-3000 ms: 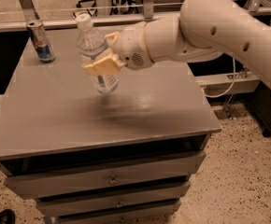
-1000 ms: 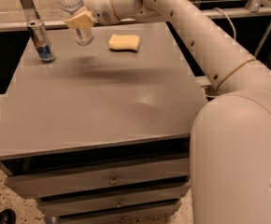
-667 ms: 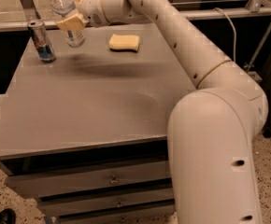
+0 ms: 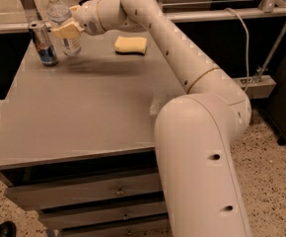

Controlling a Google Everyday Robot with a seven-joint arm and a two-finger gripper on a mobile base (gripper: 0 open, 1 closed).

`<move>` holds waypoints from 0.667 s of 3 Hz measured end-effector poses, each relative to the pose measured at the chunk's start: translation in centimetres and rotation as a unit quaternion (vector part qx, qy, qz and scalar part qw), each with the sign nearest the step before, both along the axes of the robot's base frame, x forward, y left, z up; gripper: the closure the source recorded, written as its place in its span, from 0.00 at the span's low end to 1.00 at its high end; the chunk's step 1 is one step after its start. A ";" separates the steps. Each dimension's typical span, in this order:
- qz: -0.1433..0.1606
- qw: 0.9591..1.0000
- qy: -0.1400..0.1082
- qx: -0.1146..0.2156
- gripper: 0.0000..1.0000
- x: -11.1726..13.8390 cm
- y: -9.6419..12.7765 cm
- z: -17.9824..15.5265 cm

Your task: Move blue plastic bottle near redbull can

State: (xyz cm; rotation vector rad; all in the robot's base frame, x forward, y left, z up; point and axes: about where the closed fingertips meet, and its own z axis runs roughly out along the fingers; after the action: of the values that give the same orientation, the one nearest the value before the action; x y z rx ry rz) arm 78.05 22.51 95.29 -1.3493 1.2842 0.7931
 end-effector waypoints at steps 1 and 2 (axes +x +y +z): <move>0.008 1.000 0.028 0.008 1.00 0.4 1.0 -0.9; 0.009 0.999 0.049 0.007 0.83 0.7 1.1 -1.6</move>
Offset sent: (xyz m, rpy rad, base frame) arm 0.0173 0.0032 -0.0197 0.0116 0.1423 0.0108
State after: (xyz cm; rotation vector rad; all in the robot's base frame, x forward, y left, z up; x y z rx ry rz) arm 78.71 23.63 93.65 -1.3273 1.3409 0.8882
